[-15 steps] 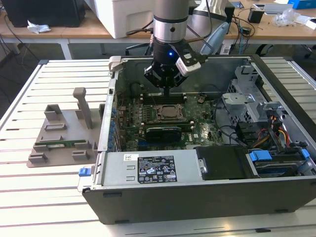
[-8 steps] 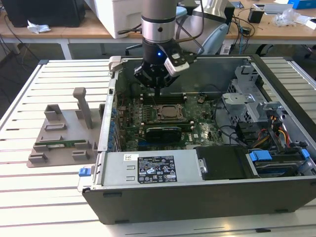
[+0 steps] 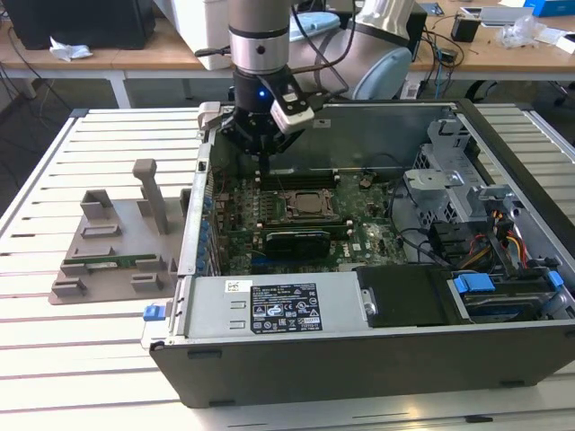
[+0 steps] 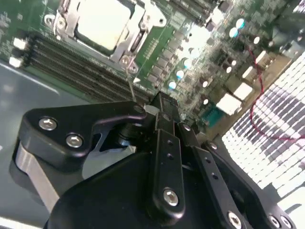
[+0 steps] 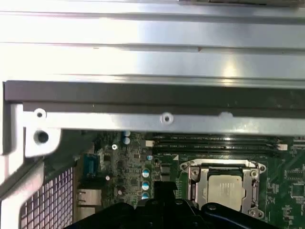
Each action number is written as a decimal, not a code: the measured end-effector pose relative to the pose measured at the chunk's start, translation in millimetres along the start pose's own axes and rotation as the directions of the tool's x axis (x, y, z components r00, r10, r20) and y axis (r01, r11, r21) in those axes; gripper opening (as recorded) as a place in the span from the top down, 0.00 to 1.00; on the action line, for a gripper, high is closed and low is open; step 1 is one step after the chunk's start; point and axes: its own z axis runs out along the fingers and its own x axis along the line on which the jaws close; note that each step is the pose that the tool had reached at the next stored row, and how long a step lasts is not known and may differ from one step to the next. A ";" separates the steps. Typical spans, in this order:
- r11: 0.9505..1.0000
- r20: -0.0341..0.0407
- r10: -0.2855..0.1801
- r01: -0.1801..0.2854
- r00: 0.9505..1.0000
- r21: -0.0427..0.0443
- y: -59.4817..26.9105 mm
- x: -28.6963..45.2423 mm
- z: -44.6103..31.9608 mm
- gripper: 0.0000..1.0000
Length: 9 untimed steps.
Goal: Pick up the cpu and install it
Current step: 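Install the first cpu locking lever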
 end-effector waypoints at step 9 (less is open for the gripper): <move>1.000 0.000 0.000 0.000 1.000 -0.001 10.5 -11.8 0.0 0.89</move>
